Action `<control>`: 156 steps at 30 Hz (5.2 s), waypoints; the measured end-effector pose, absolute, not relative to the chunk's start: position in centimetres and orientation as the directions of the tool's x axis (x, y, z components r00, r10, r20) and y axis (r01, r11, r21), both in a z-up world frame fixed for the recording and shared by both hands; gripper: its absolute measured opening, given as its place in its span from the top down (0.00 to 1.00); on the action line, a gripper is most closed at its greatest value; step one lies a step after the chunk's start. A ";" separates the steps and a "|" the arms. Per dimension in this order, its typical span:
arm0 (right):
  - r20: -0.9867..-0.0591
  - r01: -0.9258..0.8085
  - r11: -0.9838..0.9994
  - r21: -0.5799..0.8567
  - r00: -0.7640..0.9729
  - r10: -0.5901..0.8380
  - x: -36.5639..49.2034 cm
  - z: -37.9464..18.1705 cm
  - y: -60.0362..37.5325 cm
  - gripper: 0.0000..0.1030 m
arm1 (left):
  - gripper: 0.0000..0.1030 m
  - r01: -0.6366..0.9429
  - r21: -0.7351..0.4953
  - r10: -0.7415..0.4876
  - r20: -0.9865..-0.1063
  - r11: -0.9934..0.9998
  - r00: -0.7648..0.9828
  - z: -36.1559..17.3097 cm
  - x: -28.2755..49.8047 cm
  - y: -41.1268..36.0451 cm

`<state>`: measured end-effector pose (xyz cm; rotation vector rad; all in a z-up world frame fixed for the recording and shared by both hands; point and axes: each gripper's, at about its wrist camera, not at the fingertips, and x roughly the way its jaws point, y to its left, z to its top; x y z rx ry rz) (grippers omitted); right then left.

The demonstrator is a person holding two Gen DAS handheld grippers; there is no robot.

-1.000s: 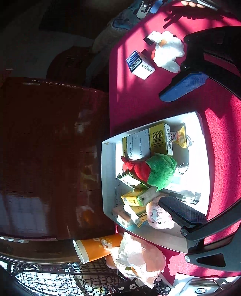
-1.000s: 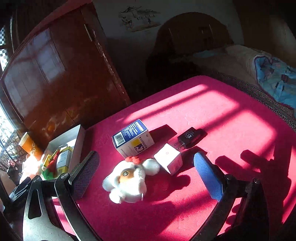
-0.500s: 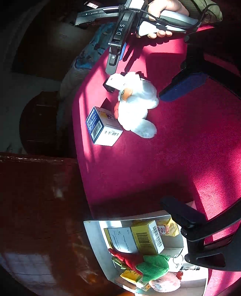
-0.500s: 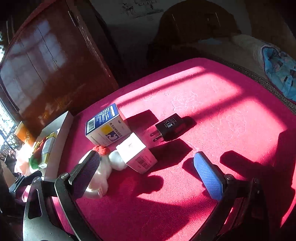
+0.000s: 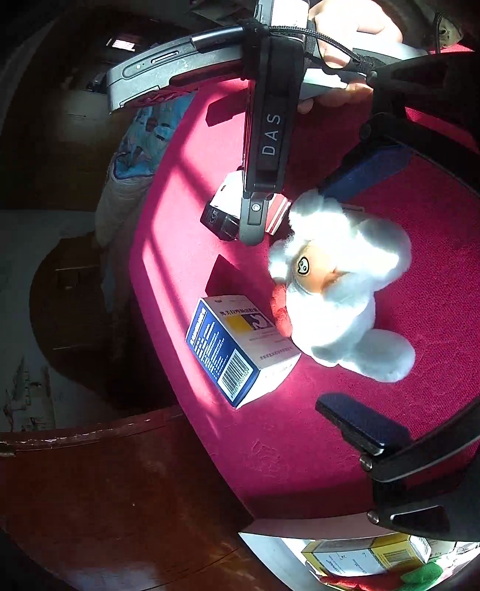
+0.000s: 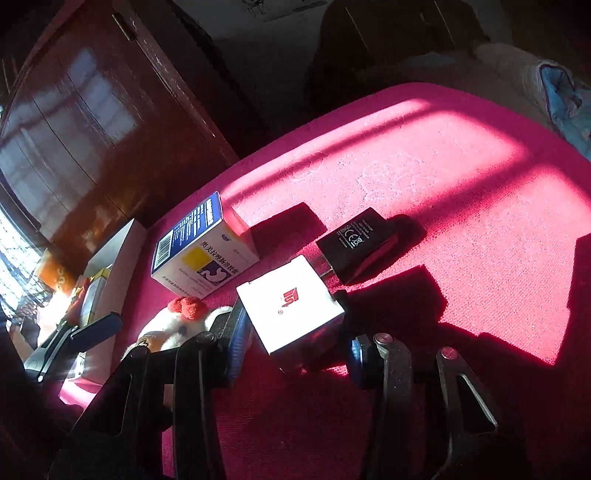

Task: Organize objects
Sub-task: 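Grasp the white plush toy with the left gripper while the right gripper grasps the white small box, then carry the plush toy and white box over the tray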

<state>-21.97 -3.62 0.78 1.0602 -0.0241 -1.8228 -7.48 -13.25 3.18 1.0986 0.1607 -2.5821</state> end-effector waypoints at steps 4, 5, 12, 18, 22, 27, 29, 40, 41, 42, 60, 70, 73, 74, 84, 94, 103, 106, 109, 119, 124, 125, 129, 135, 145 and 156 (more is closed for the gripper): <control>-0.623 0.713 -0.493 0.498 -0.101 -0.776 -22.4 0.5 -3.3 0.58 | 0.00 0.364 0.041 -0.264 -0.763 -0.931 -0.590 1.1 -10.0 -14.2; -0.619 0.709 -0.490 0.507 -0.096 -0.780 -22.4 0.4 -3.2 0.58 | 0.00 0.374 0.037 -0.262 -0.778 -0.927 -0.572 0.5 -10.4 -14.5; -0.593 0.688 -0.472 0.552 -0.074 -0.802 -22.7 0.3 -2.9 0.59 | 0.21 0.429 -0.057 -0.249 -0.744 -0.901 -0.620 1.1 -8.3 -15.3; -0.589 0.684 -0.474 0.554 -0.080 -0.804 -22.7 0.4 -2.8 0.59 | 0.21 0.441 -0.113 -0.251 -0.686 -0.890 -0.683 2.9 -5.1 -14.1; -0.610 0.746 -0.492 0.449 -0.146 -0.779 -21.0 1.8 -2.8 0.59 | 0.21 0.432 -0.126 -0.259 -0.642 -0.893 -0.722 4.9 -3.1 -13.1; -0.578 0.781 -0.467 0.413 -0.172 -0.798 -18.6 4.3 -1.6 0.59 | 0.21 0.448 -0.128 -0.297 -0.584 -0.885 -0.755 7.3 -0.9 -12.8; -0.564 0.797 -0.464 0.387 -0.194 -0.803 -17.8 5.4 -1.2 0.59 | 0.21 0.458 -0.140 -0.308 -0.567 -0.878 -0.764 7.9 -0.1 -13.0; -0.538 0.840 -0.402 0.363 -0.163 -0.827 -14.3 8.3 -1.8 0.59 | 0.21 0.515 -0.164 -0.369 -0.523 -0.841 -0.769 9.6 3.7 -14.3; -0.540 0.843 -0.399 0.361 -0.160 -0.827 -14.1 8.4 -1.9 0.59 | 0.21 0.518 -0.168 -0.371 -0.519 -0.839 -0.770 9.7 4.1 -14.4; -0.541 0.845 -0.395 0.359 -0.156 -0.826 -13.8 8.5 -2.0 0.59 | 0.21 0.521 -0.171 -0.375 -0.515 -0.836 -0.771 9.8 4.4 -14.5; -0.558 0.885 -0.352 0.304 -0.134 -0.819 -9.7 10.0 -4.0 0.59 | 0.21 0.591 -0.219 -0.452 -0.459 -0.776 -0.765 11.0 9.9 -17.0; -0.571 0.904 -0.331 0.271 -0.126 -0.811 -7.5 10.7 -5.4 0.59 | 0.21 0.638 -0.253 -0.502 -0.440 -0.727 -0.745 11.1 13.6 -18.9; -0.576 0.911 -0.320 0.260 -0.119 -0.809 -6.6 10.8 -6.0 0.59 | 0.21 0.649 -0.262 -0.512 -0.437 -0.715 -0.740 11.1 14.7 -19.4; -0.577 0.913 -0.316 0.258 -0.116 -0.808 -6.4 10.8 -6.2 0.59 | 0.21 0.653 -0.265 -0.516 -0.435 -0.710 -0.737 11.1 15.1 -19.6; -0.595 0.935 -0.279 0.219 -0.098 -0.797 -3.5 11.2 -8.0 0.59 | 0.21 0.691 -0.313 -0.548 -0.434 -0.652 -0.715 10.3 18.3 -21.7; -0.612 0.947 -0.248 0.205 -0.074 -0.788 -1.3 11.2 -9.8 0.59 | 0.21 0.750 -0.302 -0.603 -0.454 -0.588 -0.655 9.4 21.2 -23.6; -0.617 0.963 -0.195 0.185 -0.041 -0.786 1.0 11.8 -12.2 0.59 | 0.21 0.807 -0.272 -0.661 -0.467 -0.524 -0.587 9.3 24.1 -25.5; -0.620 0.966 -0.179 0.185 -0.027 -0.784 1.7 11.8 -13.1 0.59 | 0.21 0.817 -0.267 -0.669 -0.474 -0.511 -0.573 9.0 24.7 -26.0; -0.627 0.971 -0.162 0.178 -0.015 -0.779 2.5 11.7 -14.2 0.59 | 0.21 0.825 -0.259 -0.670 -0.486 -0.502 -0.561 8.7 25.1 -26.4; -0.641 0.976 -0.130 0.177 0.014 -0.767 4.2 12.1 -17.4 0.59 | 0.21 0.866 -0.186 -0.701 -0.522 -0.464 -0.487 7.8 26.5 -28.4; -0.647 0.979 -0.109 0.171 0.028 -0.762 5.1 12.5 -19.2 0.59 | 0.21 0.887 -0.106 -0.715 -0.552 -0.449 -0.428 8.1 26.3 -30.2; -0.649 0.980 -0.105 0.167 0.030 -0.761 5.3 12.5 -19.6 0.59 | 0.21 0.888 -0.092 -0.718 -0.555 -0.450 -0.421 8.2 26.2 -30.4; -0.661 0.981 -0.094 0.171 0.044 -0.749 5.8 12.7 -21.4 0.59 | 0.21 0.887 -0.042 -0.724 -0.560 -0.460 -0.403 8.5 25.2 -30.8; -0.680 0.984 -0.092 0.155 0.039 -0.732 6.5 12.2 -23.7 0.59 | 0.21 0.884 -0.008 -0.718 -0.580 -0.468 -0.386 8.1 23.6 -31.7; -0.690 0.973 -0.176 0.148 -0.026 -0.724 6.5 10.4 -28.5 0.59 | 0.21 0.878 0.041 -0.716 -0.598 -0.476 -0.360 8.2 20.8 -34.7; -0.714 0.957 -0.259 0.132 -0.090 -0.695 6.2 8.7 -32.7 0.59 | 0.17 0.880 0.075 -0.711 -0.624 -0.469 -0.325 7.5 18.9 -36.7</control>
